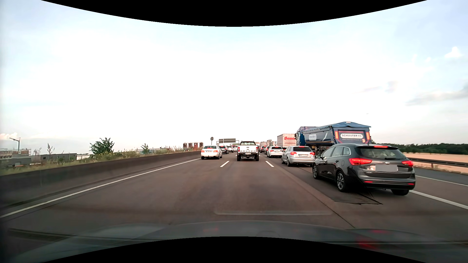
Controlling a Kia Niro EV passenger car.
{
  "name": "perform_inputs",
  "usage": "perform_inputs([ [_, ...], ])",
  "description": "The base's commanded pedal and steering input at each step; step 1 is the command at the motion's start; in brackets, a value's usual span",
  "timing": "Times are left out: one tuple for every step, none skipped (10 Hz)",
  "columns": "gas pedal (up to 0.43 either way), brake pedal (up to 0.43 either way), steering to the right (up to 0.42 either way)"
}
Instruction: Follow the waypoints while adhering to traffic rules and regulations
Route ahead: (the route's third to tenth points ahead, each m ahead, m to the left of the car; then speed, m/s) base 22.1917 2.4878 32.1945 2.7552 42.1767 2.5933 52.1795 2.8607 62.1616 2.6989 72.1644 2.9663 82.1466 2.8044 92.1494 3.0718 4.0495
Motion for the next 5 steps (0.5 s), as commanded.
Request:
perform_inputs([
  [0.0,0.0,-0.003],
  [0.0,0.0,-0.003],
  [0.0,0.0,-0.003],
  [0.0,0.0,-0.003],
  [0.0,0.0,-0.003],
])
